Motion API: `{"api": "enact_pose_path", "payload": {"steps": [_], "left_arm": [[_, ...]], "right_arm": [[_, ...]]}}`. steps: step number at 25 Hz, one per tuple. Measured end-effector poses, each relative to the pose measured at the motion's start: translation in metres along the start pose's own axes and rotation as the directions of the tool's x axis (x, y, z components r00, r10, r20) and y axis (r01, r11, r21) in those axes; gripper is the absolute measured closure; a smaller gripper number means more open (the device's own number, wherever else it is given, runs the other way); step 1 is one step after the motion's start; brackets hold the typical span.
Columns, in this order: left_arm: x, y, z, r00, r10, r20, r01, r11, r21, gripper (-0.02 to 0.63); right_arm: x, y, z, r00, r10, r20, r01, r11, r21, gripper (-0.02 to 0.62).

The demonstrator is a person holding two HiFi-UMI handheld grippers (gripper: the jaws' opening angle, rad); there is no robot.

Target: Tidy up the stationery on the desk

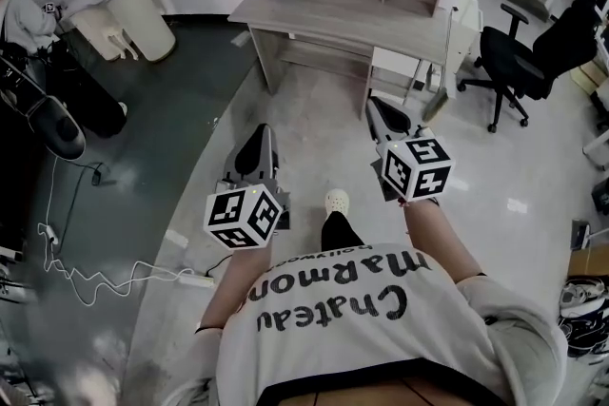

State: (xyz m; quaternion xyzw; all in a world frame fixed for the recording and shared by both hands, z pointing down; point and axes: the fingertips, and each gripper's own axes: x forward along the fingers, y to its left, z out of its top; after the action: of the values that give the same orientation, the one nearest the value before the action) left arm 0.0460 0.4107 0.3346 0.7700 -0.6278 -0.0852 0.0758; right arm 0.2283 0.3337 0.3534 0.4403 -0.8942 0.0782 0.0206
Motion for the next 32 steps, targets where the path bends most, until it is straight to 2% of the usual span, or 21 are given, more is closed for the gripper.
{"api": "enact_pose_path", "payload": {"steps": [6,13,20,24,32], "left_arm": [[0.036,0.016,-0.001,1.000,0.005,0.008,-0.005,1.000,-0.002,0.591],[0.108,0.023,0.006,1.000,-0.018,0.025,0.018,1.000,-0.008,0.591],[0.184,0.038,0.034,0.998,-0.028,0.051,0.028,1.000,0.004,0.591],[0.225,0.040,0.051,0.996,-0.050,0.079,0.048,0.999,0.020,0.591],[0.303,0.056,0.059,0.993,-0.074,0.097,0.071,0.997,0.028,0.591]], "right_arm": [[0.038,-0.017,-0.005,1.000,0.016,-0.014,-0.016,0.999,0.041,0.584],[0.096,-0.044,0.002,0.998,0.050,-0.034,-0.050,0.999,0.007,0.584],[0.162,-0.074,0.032,0.995,0.103,-0.009,-0.102,0.990,0.100,0.584],[0.190,-0.095,0.057,0.994,0.104,0.024,-0.105,0.990,0.089,0.584],[0.244,-0.150,0.089,0.994,0.080,0.073,-0.087,0.991,0.099,0.584]]}}
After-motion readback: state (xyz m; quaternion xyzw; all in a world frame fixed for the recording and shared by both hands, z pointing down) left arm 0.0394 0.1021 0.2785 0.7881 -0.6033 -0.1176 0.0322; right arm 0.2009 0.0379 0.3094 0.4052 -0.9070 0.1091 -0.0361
